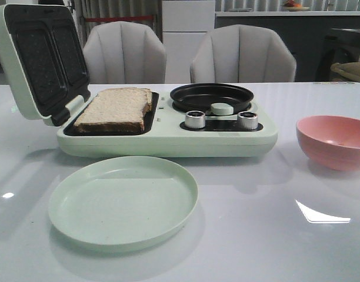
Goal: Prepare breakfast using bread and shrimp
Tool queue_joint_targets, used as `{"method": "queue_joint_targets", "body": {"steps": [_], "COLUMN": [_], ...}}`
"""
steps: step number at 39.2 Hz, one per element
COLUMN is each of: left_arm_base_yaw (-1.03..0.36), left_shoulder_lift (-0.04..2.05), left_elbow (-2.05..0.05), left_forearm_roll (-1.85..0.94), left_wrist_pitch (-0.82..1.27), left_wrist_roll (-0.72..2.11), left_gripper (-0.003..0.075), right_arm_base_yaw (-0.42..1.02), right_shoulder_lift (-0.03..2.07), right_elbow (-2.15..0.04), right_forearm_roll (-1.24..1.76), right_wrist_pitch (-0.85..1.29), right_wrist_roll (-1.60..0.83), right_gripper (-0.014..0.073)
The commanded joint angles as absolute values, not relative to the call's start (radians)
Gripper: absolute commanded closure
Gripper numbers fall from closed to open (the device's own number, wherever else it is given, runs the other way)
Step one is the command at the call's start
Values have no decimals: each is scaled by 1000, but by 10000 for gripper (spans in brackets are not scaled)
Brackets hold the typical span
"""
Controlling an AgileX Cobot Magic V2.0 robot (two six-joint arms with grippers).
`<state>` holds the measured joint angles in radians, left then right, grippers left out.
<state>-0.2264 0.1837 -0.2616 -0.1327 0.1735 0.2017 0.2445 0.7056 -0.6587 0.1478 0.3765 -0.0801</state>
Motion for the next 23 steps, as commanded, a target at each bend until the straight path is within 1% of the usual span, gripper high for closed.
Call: {"method": "queue_joint_targets", "body": {"steps": [1,15,23], "left_arm_base_yaw": [-233,-233,-233], "left_shoulder_lift": [193,193,193], "left_elbow": [-288,-288,-288], "left_forearm_roll": [-143,-143,-143], "left_wrist_pitch": [90,90,90], "left_wrist_roll": [201,201,201], "left_gripper": [136,136,136], "right_arm_base_yaw": [238,245,275], "right_shoulder_lift": [619,335,249], "right_elbow": [-615,-382,-284], "right_forearm_roll": [134,134,134], "right_wrist_pitch": [225,116,20], "right_wrist_roll": [-82,-82,-83], "right_gripper": [190,190,190]}}
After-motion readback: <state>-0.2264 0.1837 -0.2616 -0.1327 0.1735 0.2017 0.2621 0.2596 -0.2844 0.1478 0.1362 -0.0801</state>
